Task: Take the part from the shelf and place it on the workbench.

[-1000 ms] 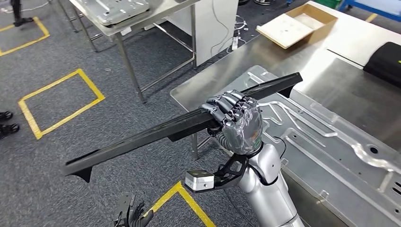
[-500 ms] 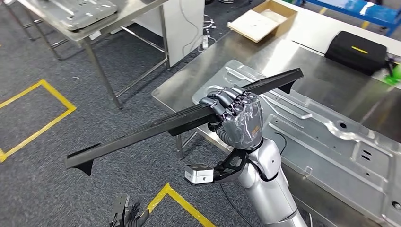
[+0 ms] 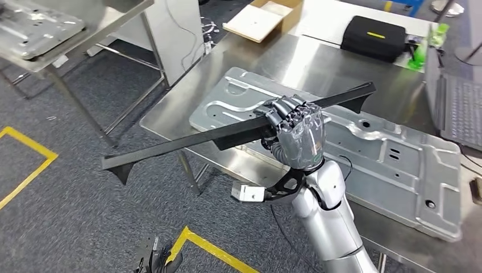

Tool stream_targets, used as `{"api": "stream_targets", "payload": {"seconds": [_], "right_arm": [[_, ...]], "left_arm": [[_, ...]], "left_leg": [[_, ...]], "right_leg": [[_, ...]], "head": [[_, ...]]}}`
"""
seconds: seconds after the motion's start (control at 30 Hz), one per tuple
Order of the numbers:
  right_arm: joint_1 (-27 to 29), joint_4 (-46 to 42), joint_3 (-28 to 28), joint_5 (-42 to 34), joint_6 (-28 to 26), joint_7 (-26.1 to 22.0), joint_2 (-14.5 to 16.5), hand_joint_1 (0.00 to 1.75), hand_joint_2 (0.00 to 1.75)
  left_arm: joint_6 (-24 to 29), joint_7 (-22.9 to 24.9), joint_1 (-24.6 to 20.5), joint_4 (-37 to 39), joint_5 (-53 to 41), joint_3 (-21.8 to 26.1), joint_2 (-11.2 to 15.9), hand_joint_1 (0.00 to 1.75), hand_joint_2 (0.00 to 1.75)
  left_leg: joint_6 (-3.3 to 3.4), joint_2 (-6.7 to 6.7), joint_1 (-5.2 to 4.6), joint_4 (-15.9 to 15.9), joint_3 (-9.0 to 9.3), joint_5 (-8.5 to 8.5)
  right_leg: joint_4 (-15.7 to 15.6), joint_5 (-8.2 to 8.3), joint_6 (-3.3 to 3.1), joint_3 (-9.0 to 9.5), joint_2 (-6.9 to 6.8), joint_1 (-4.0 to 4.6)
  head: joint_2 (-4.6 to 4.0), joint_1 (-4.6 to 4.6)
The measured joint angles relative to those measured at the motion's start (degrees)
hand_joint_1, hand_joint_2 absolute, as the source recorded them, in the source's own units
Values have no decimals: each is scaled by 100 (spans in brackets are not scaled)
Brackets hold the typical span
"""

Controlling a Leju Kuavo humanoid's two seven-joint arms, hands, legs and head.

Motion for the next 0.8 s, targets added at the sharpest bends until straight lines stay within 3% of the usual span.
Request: {"api": "stream_targets", "payload": {"seconds": [0.03, 0.07, 0.13, 0.2, 0.27, 0.33, 0.4, 0.5, 0.53, 0.57, 0.6, 0.63, 0.7, 0.73, 0.8], "right_arm": [[-9, 70, -62, 19, 0, 23, -32, 175, 175], [-26, 149, -124, 33, 0, 44, -71, 175, 175], [-108, 321, -263, 52, 0, 86, -156, 175, 175], [-245, 505, -419, 59, 1, 145, -238, 175, 175], [-360, 680, -583, 40, 1, 204, -327, 175, 175], [-422, 837, -738, -12, 0, 239, -432, 175, 175], [-484, 966, -866, -48, -1, 253, -524, 175, 175], [-585, 1117, -958, -60, -2, 264, -594, 175, 175], [-595, 1160, -968, -61, -1, 267, -608, 175, 175], [-595, 1200, -975, -62, -1, 272, -623, 175, 175], [-596, 1240, -982, -58, 0, 287, -638, 175, 175], [-605, 1274, -988, -54, 0, 315, -650, 175, 175], [-651, 1353, -1011, -56, 0, 397, -687, 175, 175], [-684, 1407, -1028, -73, -1, 435, -712, 175, 175], [-747, 1562, -1081, -130, -1, 477, -788, 175, 175]], "left_arm": [[-24, 9, 15, 0, -1, -10, 1, 0, 175], [-57, 19, 23, 0, -2, -21, 1, 0, 175], [-133, 41, 25, -1, -6, -56, 1, 0, 175], [-218, 68, 26, -1, -4, -100, 0, 0, 175], [-292, 91, 40, 0, 4, -135, -1, 0, 175], [-336, 99, 48, 0, 9, -164, -9, 0, 175], [-358, 97, 37, -1, 13, -186, -22, 0, 175], [-366, 97, 51, -2, 19, -205, -23, 0, 175], [-366, 97, 62, -1, 20, -206, -22, 0, 175], [-366, 97, 69, -1, 22, -207, -20, 0, 175], [-366, 97, 68, -1, 23, -209, -19, 0, 175], [-366, 97, 64, -1, 23, -214, -19, 0, 175], [-366, 97, 49, -1, 25, -234, -19, 0, 175], [-366, 97, 41, 0, 26, -246, -19, 0, 175], [-368, 98, 29, 0, 29, -273, -20, 0, 175]], "left_leg": [[-10, -18, 4, 234, -123, -36], [-15, -23, 10, 247, -148, 44], [-18, -89, 39, -377, 110, 475], [-14, -332, 76, -1075, 411, 757], [21, -475, 72, -1272, 481, 768], [105, -380, 65, -1309, 479, 815], [209, -260, 81, -1379, 492, 873], [285, -42, 52, -1421, 492, 900], [290, 36, 41, -1420, 490, 896], [294, 113, 35, -1420, 490, 891], [292, 174, 32, -1419, 493, 885], [284, 220, 30, -1419, 500, 878], [252, 278, 18, -1416, 513, 859], [228, 296, 8, -1415, 513, 854], [169, 326, -11, -1428, 515, 857]], "right_leg": [[10, 1, -1, -4, 77, -2], [25, 0, 1, -7, 149, -6], [71, -12, 25, -13, 300, -24], [140, -25, 90, -60, 437, -34], [165, 2, 180, -131, 548, -41], [132, 47, 264, -167, 638, -62], [257, -45, 319, -247, 469, -53], [1213, -536, 374, -693, 22, -39], [1525, -641, 385, -838, -28, -42], [1664, -647, 389, -899, -51, -44], [1577, -548, 385, -846, -68, -44], [1282, -375, 374, -682, -87, -44], [475, -82, 324, -243, -154, -19], [204, -21, 295, -99, -178, 0], [54, -30, 243, -25, -188, 37]], "head": [[0, 0], [0, 0], [0, 0], [0, 2], [0, 1], [0, 0], [0, 14], [0, 40], [0, 41], [0, 41], [0, 42], [0, 42], [0, 42], [0, 41], [0, 39]]}}
